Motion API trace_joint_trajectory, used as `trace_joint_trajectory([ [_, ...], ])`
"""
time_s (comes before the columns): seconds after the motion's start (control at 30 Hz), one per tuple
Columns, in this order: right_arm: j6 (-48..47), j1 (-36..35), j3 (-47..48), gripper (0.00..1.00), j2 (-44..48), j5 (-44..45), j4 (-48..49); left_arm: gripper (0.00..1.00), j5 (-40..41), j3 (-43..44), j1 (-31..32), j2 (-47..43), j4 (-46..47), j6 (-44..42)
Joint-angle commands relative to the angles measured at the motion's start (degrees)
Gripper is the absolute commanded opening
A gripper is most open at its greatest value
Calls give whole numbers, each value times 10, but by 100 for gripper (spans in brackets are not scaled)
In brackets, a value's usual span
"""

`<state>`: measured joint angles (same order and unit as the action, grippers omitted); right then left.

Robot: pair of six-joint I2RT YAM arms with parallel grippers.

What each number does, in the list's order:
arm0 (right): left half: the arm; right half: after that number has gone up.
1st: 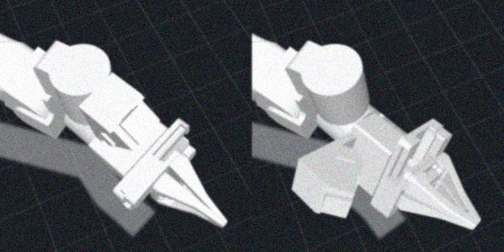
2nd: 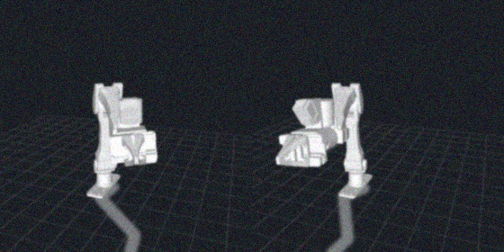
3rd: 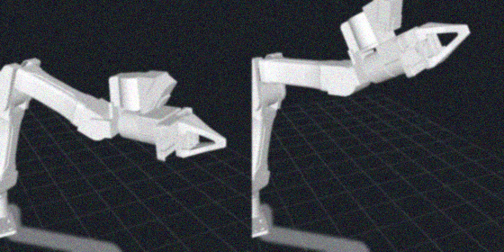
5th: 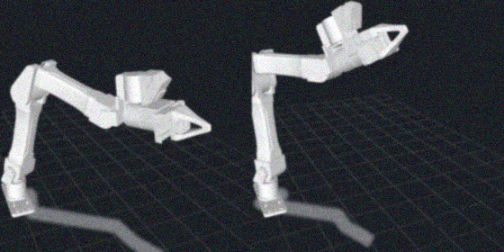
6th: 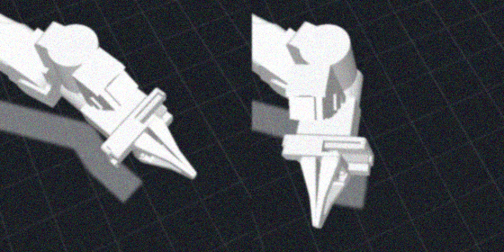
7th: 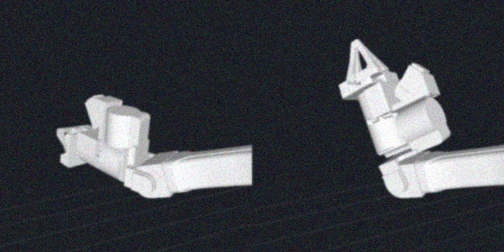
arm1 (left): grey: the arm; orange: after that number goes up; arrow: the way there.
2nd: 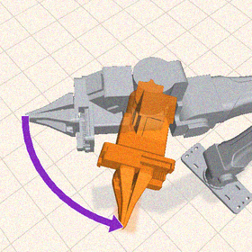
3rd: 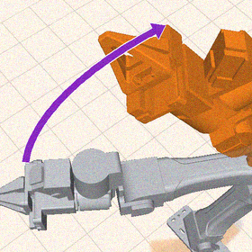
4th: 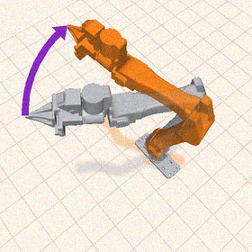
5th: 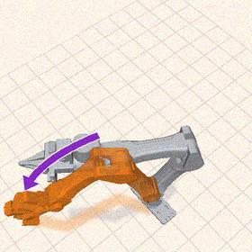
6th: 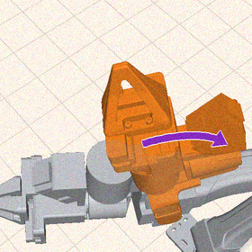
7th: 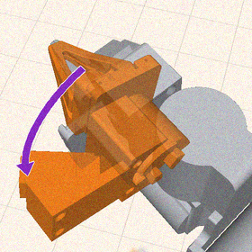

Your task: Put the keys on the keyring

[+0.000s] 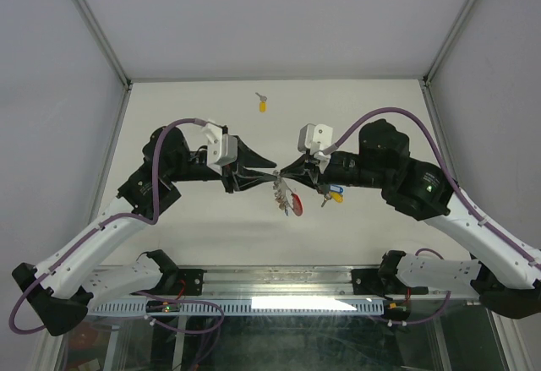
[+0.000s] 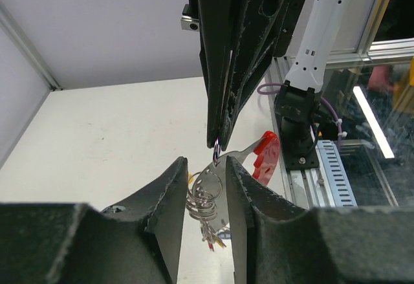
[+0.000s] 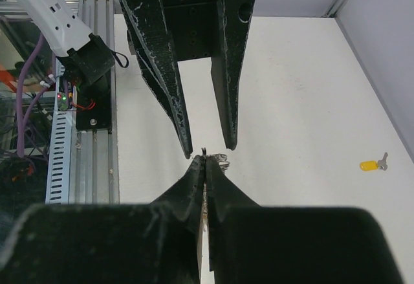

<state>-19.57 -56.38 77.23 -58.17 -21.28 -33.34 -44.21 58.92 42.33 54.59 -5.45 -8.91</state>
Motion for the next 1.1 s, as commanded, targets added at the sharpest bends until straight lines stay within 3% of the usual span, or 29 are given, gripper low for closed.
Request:
trace_joint_trajectory([
  [0.0,-8,1,19,0,12,7,44,28,-21,31,2,3,3,-16],
  [0.47,0,1,11,0,18,8,66,32,-19,35,1,11,-12,-16],
  [1.07,2,1,11,0,-2,9,68,22,-20,43,2,19,-21,-18],
])
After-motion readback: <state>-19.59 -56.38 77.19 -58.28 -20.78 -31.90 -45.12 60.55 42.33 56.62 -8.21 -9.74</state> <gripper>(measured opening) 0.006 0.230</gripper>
